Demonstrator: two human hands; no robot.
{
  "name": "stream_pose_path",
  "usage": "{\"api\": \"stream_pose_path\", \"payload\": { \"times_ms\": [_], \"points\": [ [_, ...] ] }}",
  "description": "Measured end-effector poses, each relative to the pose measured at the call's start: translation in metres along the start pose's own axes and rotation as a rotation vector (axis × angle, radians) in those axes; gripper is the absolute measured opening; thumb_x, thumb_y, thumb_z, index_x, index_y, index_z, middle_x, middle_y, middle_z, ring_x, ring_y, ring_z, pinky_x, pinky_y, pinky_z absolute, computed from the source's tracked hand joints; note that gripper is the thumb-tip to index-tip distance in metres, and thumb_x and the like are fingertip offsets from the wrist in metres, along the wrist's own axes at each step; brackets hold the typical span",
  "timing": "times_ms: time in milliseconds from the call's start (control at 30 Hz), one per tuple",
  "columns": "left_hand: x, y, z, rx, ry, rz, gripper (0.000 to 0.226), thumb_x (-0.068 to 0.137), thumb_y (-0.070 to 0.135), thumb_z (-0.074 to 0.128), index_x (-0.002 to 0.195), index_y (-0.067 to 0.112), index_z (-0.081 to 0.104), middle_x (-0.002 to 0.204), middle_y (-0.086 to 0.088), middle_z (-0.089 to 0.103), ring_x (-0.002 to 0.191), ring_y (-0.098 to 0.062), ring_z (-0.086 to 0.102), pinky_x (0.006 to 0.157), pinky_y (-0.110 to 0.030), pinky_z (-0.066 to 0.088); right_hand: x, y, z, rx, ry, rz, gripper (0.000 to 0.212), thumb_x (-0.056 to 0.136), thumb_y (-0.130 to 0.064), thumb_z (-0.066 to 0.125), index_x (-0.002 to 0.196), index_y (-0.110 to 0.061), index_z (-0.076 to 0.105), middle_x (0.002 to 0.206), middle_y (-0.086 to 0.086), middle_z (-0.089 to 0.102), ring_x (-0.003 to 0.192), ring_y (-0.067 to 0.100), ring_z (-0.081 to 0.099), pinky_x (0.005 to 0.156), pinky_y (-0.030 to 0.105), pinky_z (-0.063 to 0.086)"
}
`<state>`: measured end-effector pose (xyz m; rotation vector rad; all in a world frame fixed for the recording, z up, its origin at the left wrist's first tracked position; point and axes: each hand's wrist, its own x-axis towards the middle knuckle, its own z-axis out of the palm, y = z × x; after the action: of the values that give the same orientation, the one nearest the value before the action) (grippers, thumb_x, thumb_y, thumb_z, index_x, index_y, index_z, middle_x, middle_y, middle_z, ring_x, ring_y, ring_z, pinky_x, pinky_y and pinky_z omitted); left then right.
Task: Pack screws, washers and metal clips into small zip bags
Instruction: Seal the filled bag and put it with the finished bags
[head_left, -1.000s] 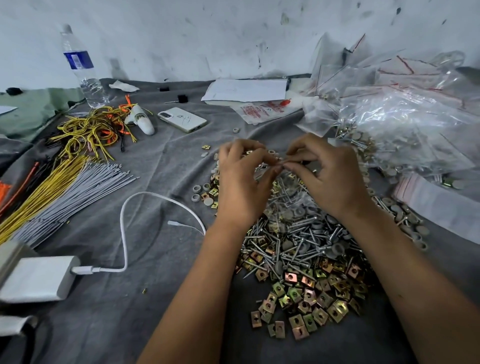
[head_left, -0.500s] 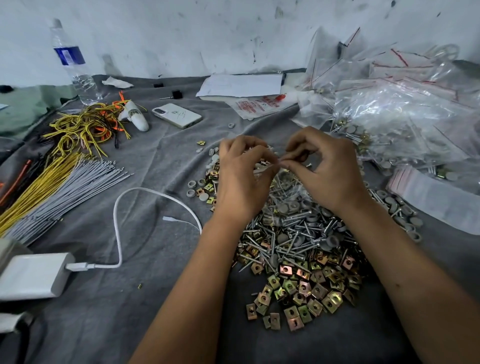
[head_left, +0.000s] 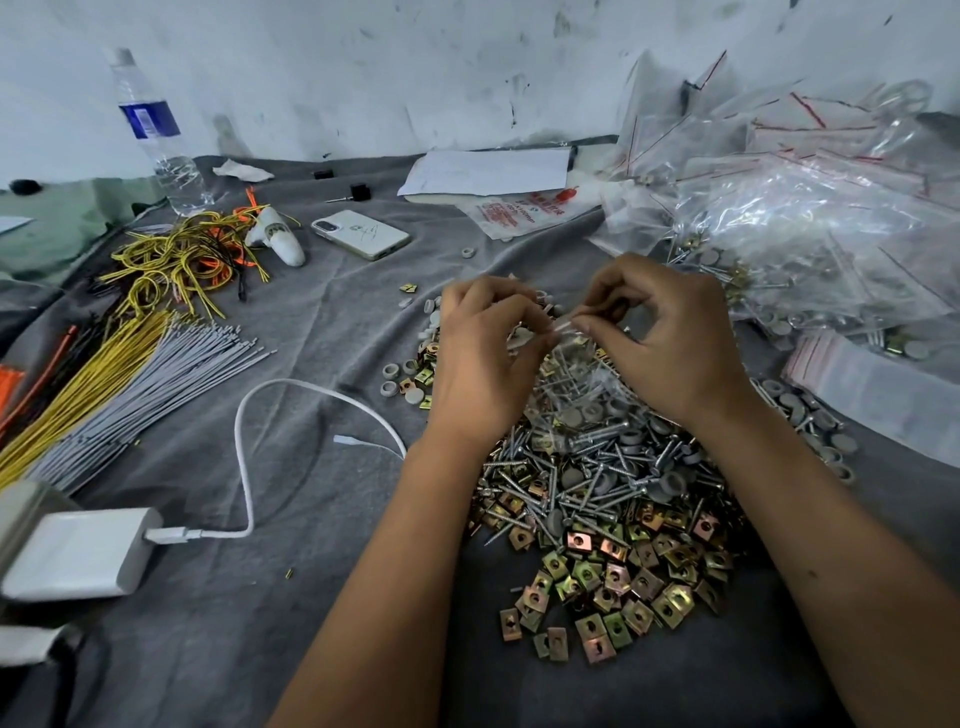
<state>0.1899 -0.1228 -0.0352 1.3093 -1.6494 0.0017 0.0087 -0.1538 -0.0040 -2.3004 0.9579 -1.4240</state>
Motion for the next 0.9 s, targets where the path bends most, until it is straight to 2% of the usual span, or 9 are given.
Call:
{"api": "stream_pose_path", "payload": {
  "times_ms": [133,233,267,333,433,567,667,800,900],
  "points": [
    [0.002,-0.001,-0.002,-0.035,0.010,0.023,0.009,0.082,0.016,0.085,0.082,0.015,0.077,0.109,0.003,0.069,0.113,-0.022,0.048,0.096,-0.027,0.038,0.000,0.000,0.001,0.015,-0.012,-0.001,0.023,0.082,-0.004,0.083,0.095,-0.012,0.067,0.086,-0.001,0.071,0.083,0.008,0.070,0.075,0.025,0.059],
    [0.002,0.002,-0.002,-0.037,-0.005,0.028,0.010,0.081,0.015,0.087,0.082,0.012,0.078,0.108,0.003,0.071,0.113,-0.023,0.051,0.095,-0.025,0.039,0.001,0.003,0.001,-0.021,-0.116,0.002,0.021,0.083,-0.012,0.083,0.102,-0.011,0.074,0.094,-0.003,0.072,0.089,0.009,0.068,0.080,0.033,0.058],
    [0.002,0.003,-0.003,-0.034,-0.008,0.017,0.011,0.081,0.018,0.087,0.083,0.012,0.079,0.107,0.003,0.072,0.114,-0.022,0.051,0.096,-0.022,0.038,0.001,0.005,0.000,-0.055,-0.140,-0.016,0.019,0.083,-0.015,0.083,0.101,-0.012,0.076,0.095,-0.005,0.070,0.089,0.009,0.066,0.080,0.033,0.056],
    [0.002,0.002,-0.004,-0.025,-0.010,-0.027,0.012,0.083,0.024,0.087,0.086,0.015,0.079,0.109,0.005,0.072,0.115,-0.018,0.051,0.097,-0.018,0.036,0.002,0.007,-0.001,-0.080,-0.126,-0.039,0.013,0.083,-0.014,0.083,0.095,-0.012,0.078,0.089,-0.009,0.066,0.086,0.002,0.061,0.078,0.021,0.049],
    [0.003,-0.001,-0.008,-0.033,-0.004,-0.095,0.007,0.083,0.019,0.085,0.085,0.019,0.079,0.115,0.006,0.071,0.117,-0.017,0.047,0.097,-0.030,0.039,0.002,0.011,-0.004,-0.072,-0.084,-0.034,0.009,0.081,-0.007,0.083,0.088,-0.008,0.077,0.083,-0.009,0.063,0.080,-0.004,0.058,0.072,0.008,0.041],
    [0.003,-0.001,-0.009,-0.029,-0.033,-0.054,0.009,0.082,0.011,0.085,0.082,0.018,0.078,0.117,0.005,0.070,0.119,-0.021,0.047,0.098,-0.030,0.036,0.001,0.014,-0.004,-0.066,-0.089,-0.011,0.011,0.081,-0.007,0.083,0.087,-0.010,0.074,0.082,-0.014,0.062,0.076,-0.003,0.057,0.070,0.010,0.042],
    [0.001,0.000,-0.007,-0.026,-0.027,-0.031,0.007,0.082,0.012,0.085,0.083,0.016,0.079,0.114,0.004,0.071,0.118,-0.022,0.049,0.098,-0.033,0.039,0.001,0.015,-0.004,-0.061,-0.106,-0.005,0.012,0.082,-0.009,0.083,0.092,-0.013,0.077,0.085,-0.009,0.065,0.079,0.000,0.059,0.070,0.013,0.045],
    [0.002,-0.003,-0.007,-0.017,-0.028,-0.097,0.009,0.083,0.022,0.086,0.085,0.018,0.078,0.114,0.006,0.070,0.117,-0.018,0.050,0.097,-0.032,0.040,0.001,0.017,-0.007,-0.041,-0.087,-0.001,0.012,0.081,-0.009,0.083,0.092,-0.012,0.078,0.084,-0.015,0.065,0.078,-0.004,0.057,0.069,0.011,0.043],
    [0.003,-0.005,-0.007,-0.016,-0.030,-0.120,0.009,0.082,0.015,0.085,0.081,0.018,0.077,0.113,0.008,0.071,0.115,-0.017,0.050,0.096,-0.032,0.040,0.001,0.018,-0.007,-0.033,-0.094,0.001,0.008,0.082,-0.009,0.082,0.088,-0.010,0.077,0.083,-0.012,0.065,0.078,0.001,0.058,0.069,0.014,0.044]
  ]
}}
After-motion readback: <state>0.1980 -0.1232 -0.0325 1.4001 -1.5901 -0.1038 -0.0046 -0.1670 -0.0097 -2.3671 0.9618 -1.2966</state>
